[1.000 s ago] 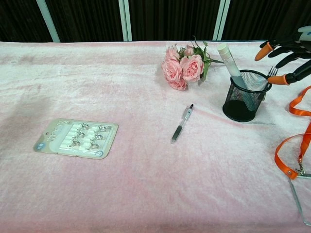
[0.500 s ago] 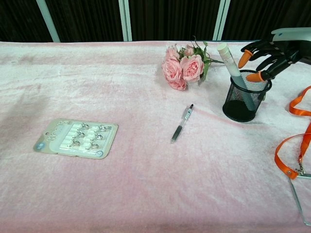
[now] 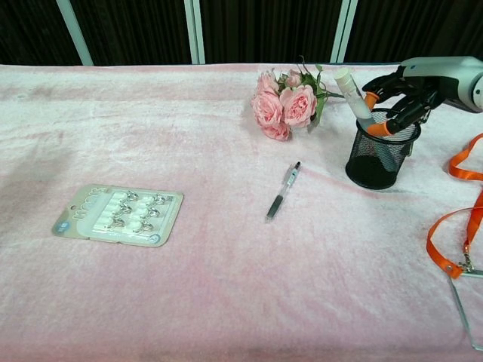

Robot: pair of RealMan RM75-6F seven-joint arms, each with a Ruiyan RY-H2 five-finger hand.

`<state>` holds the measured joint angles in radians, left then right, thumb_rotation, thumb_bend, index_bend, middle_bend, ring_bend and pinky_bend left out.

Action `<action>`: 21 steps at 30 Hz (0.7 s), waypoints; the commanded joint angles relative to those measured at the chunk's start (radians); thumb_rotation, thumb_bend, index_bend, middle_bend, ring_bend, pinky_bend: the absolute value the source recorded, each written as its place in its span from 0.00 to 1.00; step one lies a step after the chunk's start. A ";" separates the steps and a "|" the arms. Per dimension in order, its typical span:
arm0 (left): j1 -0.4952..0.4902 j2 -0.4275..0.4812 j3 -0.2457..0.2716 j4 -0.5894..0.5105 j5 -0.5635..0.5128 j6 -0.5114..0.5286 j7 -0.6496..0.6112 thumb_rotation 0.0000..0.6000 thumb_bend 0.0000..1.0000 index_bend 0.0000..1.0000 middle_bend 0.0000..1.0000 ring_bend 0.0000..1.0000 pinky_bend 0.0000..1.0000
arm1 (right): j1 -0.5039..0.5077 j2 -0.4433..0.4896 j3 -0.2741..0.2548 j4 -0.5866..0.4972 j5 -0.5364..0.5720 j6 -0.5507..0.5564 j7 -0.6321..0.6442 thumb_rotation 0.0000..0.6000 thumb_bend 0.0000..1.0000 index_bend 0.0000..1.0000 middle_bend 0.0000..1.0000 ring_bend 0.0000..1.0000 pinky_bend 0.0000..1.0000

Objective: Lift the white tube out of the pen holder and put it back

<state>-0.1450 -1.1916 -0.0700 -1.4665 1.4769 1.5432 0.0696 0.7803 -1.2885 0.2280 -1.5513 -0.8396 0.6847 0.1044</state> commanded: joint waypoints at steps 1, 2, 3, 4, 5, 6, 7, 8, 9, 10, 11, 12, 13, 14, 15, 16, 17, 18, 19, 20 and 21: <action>0.000 0.000 0.000 0.000 0.000 -0.003 0.001 1.00 0.35 0.12 0.03 0.00 0.02 | 0.005 -0.007 0.001 0.008 0.007 -0.001 -0.004 1.00 0.23 0.50 0.04 0.09 0.17; 0.000 0.000 -0.001 0.000 -0.001 -0.004 0.002 1.00 0.35 0.12 0.03 0.00 0.02 | 0.007 -0.008 0.001 0.011 0.009 -0.001 -0.006 1.00 0.23 0.50 0.04 0.09 0.17; 0.000 0.000 -0.001 0.000 -0.001 -0.006 0.002 1.00 0.35 0.12 0.03 0.00 0.02 | 0.008 -0.009 0.000 0.013 0.011 -0.003 -0.008 1.00 0.24 0.50 0.04 0.09 0.17; 0.000 0.000 -0.002 0.000 -0.001 -0.006 0.002 1.00 0.35 0.12 0.03 0.00 0.02 | 0.009 -0.010 -0.001 0.015 0.013 -0.005 -0.010 1.00 0.24 0.51 0.04 0.09 0.17; 0.000 0.000 -0.002 0.000 -0.001 -0.007 0.002 1.00 0.35 0.12 0.03 0.00 0.02 | 0.011 -0.010 -0.002 0.017 0.015 -0.007 -0.012 1.00 0.24 0.51 0.04 0.09 0.17; 0.000 0.000 -0.003 0.000 -0.002 -0.008 0.003 1.00 0.35 0.12 0.03 0.00 0.02 | 0.012 -0.010 -0.003 0.020 0.017 -0.009 -0.014 1.00 0.24 0.51 0.04 0.09 0.17; 0.001 0.000 -0.003 0.000 -0.003 -0.008 0.003 1.00 0.35 0.12 0.03 0.00 0.02 | 0.013 -0.011 -0.003 0.023 0.020 -0.010 -0.015 1.00 0.25 0.52 0.04 0.09 0.17; 0.001 0.000 -0.004 0.000 -0.003 -0.009 0.004 1.00 0.35 0.12 0.03 0.00 0.02 | 0.014 -0.011 -0.003 0.025 0.023 -0.011 -0.015 1.00 0.25 0.52 0.04 0.09 0.17; 0.001 0.001 -0.004 0.000 -0.004 -0.009 0.004 1.00 0.35 0.12 0.03 0.00 0.02 | 0.015 -0.012 -0.003 0.028 0.026 -0.012 -0.015 1.00 0.25 0.53 0.04 0.09 0.17; 0.002 0.001 -0.005 -0.001 -0.004 -0.010 0.005 1.00 0.35 0.12 0.03 0.00 0.02 | 0.015 -0.012 -0.002 0.029 0.028 -0.013 -0.015 1.00 0.26 0.54 0.04 0.09 0.17; 0.002 0.001 -0.006 -0.002 -0.005 -0.009 0.005 1.00 0.35 0.12 0.03 0.00 0.02 | 0.016 -0.011 -0.001 0.030 0.029 -0.013 -0.015 1.00 0.26 0.54 0.04 0.09 0.17; 0.003 0.001 -0.007 -0.002 -0.005 -0.009 0.006 1.00 0.35 0.12 0.03 0.00 0.02 | 0.016 -0.011 -0.001 0.029 0.029 -0.014 -0.014 1.00 0.27 0.55 0.05 0.09 0.17; 0.003 0.001 -0.007 -0.003 -0.005 -0.008 0.006 1.00 0.35 0.12 0.03 0.00 0.02 | 0.015 -0.010 -0.001 0.029 0.029 -0.015 -0.014 1.00 0.27 0.55 0.05 0.09 0.17; 0.004 0.001 -0.008 -0.003 -0.005 -0.008 0.007 1.00 0.35 0.12 0.03 0.00 0.02 | 0.015 -0.009 -0.001 0.028 0.028 -0.016 -0.013 1.00 0.28 0.55 0.05 0.09 0.17; 0.004 0.001 -0.008 -0.004 -0.005 -0.007 0.007 1.00 0.35 0.12 0.03 0.00 0.02 | 0.015 -0.009 -0.001 0.028 0.027 -0.016 -0.012 1.00 0.28 0.56 0.05 0.09 0.17; 0.004 0.001 -0.008 -0.004 -0.005 -0.007 0.008 1.00 0.35 0.12 0.03 0.00 0.02 | 0.014 -0.008 0.000 0.027 0.026 -0.018 -0.010 1.00 0.29 0.56 0.05 0.09 0.17; 0.005 0.001 -0.008 -0.005 -0.005 -0.008 0.008 1.00 0.35 0.12 0.03 0.00 0.02 | 0.014 -0.008 0.001 0.026 0.025 -0.020 -0.007 1.00 0.29 0.57 0.05 0.09 0.17; 0.005 0.001 -0.008 -0.006 -0.006 -0.008 0.009 1.00 0.35 0.12 0.03 0.00 0.02 | 0.013 -0.008 0.001 0.026 0.023 -0.022 -0.003 1.00 0.29 0.58 0.05 0.09 0.17; 0.006 0.002 -0.009 -0.007 -0.007 -0.009 0.009 1.00 0.35 0.12 0.03 0.00 0.02 | 0.012 -0.008 0.002 0.028 0.020 -0.026 0.002 1.00 0.30 0.59 0.05 0.09 0.17; 0.006 0.003 -0.009 -0.008 -0.007 -0.009 0.009 1.00 0.35 0.12 0.03 0.00 0.02 | 0.011 -0.009 0.003 0.030 0.016 -0.028 0.007 1.00 0.30 0.59 0.05 0.09 0.17; 0.007 0.004 -0.009 -0.010 -0.007 -0.009 0.009 1.00 0.35 0.12 0.03 0.00 0.02 | 0.009 -0.010 0.004 0.033 0.012 -0.030 0.013 1.00 0.31 0.59 0.05 0.09 0.17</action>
<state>-0.1382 -1.1880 -0.0793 -1.4762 1.4703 1.5345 0.0790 0.7906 -1.2978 0.2313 -1.5206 -0.8251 0.6567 0.1144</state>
